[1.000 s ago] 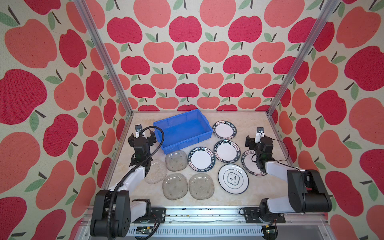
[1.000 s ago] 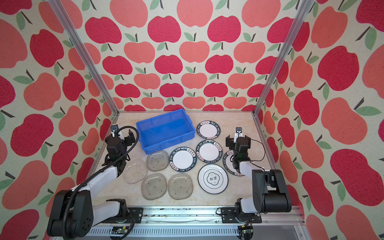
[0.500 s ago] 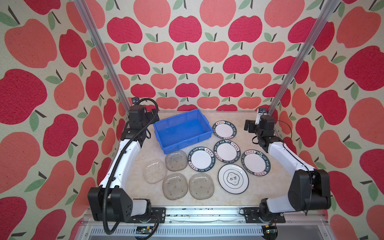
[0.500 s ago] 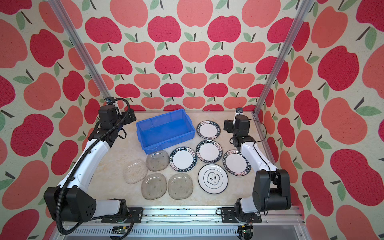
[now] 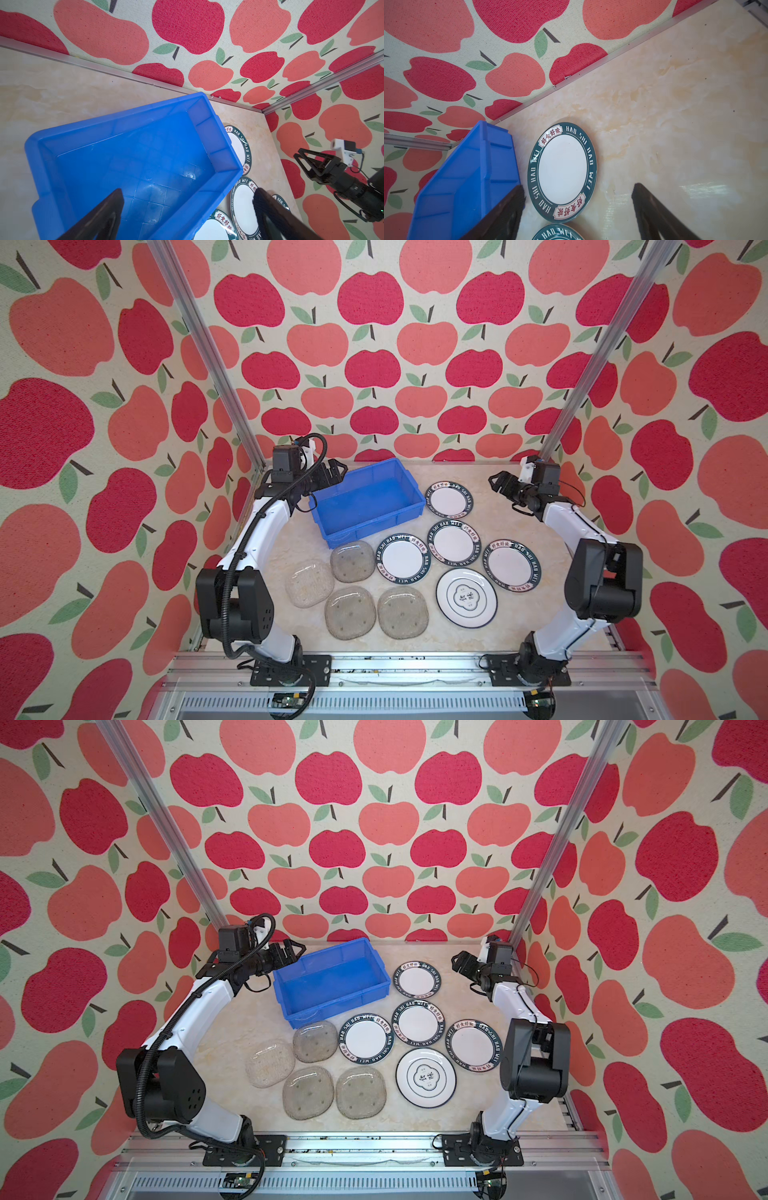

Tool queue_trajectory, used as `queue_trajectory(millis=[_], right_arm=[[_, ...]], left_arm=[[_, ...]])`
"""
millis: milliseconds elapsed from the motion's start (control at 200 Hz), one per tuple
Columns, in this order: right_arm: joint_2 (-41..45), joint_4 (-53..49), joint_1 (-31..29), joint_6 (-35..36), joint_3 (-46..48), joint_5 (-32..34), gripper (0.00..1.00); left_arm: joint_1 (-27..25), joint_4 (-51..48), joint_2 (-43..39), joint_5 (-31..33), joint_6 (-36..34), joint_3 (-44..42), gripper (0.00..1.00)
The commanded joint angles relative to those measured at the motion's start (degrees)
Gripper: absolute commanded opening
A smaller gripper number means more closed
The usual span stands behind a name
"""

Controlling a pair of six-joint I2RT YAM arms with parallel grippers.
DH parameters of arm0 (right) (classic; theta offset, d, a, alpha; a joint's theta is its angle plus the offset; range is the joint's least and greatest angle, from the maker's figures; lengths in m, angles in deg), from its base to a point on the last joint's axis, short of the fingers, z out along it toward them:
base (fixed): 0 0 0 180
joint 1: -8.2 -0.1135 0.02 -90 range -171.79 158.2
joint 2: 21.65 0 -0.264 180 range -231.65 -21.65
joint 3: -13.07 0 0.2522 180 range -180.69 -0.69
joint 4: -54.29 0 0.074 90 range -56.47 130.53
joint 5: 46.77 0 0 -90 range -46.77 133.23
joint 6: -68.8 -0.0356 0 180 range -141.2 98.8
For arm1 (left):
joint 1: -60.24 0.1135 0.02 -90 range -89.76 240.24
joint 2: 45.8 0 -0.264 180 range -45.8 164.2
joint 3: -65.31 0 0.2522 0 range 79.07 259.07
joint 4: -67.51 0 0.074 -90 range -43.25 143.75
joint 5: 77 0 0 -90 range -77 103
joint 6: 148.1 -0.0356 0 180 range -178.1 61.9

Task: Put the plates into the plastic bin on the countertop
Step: 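Grasp the far green-rimmed plate with right gripper while left gripper nears bin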

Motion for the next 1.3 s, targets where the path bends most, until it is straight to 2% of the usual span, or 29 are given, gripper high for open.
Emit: queue_trajectory(millis=[0, 115, 420, 485, 635, 775, 1296], right_arm=[[-2.77, 1.93, 1.25, -4.12, -1.21, -4.05, 0.8], [-7.91, 4.55, 2.06, -6.56, -2.86, -7.92, 0.65], [-14.95, 7.21, 1.9, -7.87, -3.19, -12.99, 0.6], [-15.78, 8.08, 1.84, -8.01, -2.94, -13.6, 0.5], [-17.92, 9.46, 1.44, -8.74, -3.09, -15.4, 0.49], [-20.9, 4.65, 0.29, -7.06, -6.3, -15.37, 0.49], [-26.41, 7.98, -1.8, -11.45, -7.94, -16.95, 0.48]], left_arm=[[0.35, 2.94, 1.27, -5.58, 2.4, 0.71, 1.0], [0.26, 2.76, 2.41, -6.41, 2.48, 1.2, 0.98], [0.1, 4.1, 4.17, -8.63, 3.56, 1.35, 0.96], [0.01, 4.54, 4.91, -8.85, 3.78, 1.28, 0.96], [-0.17, 5.98, 5.69, -9.07, 4.49, 0.41, 0.96], [-0.27, 6.28, 5.95, -9.07, 4.65, -0.12, 0.96], [-0.26, 7.59, 6.44, -8.71, 5.42, -1.64, 0.96]])
